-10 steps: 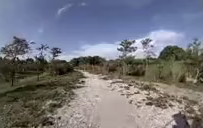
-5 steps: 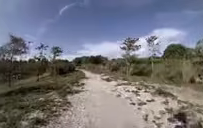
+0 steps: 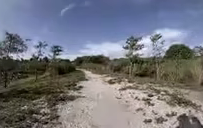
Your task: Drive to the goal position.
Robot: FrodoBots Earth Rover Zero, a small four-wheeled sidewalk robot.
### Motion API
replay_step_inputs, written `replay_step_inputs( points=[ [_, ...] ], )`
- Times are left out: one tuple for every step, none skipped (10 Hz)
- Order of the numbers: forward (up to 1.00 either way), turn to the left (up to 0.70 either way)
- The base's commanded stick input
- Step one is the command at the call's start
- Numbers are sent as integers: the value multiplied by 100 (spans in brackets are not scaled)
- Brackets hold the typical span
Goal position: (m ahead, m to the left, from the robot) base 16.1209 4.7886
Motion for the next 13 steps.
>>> replay_step_inputs(
  points=[
    [85, 0],
    [85, 0],
    [85, 0],
    [85, 0],
    [85, 0],
    [85, 0],
    [85, 0],
    [85, 0],
    [85, 0],
    [85, 0],
    [85, 0],
    [85, 0],
    [85, 0]
  ],
)
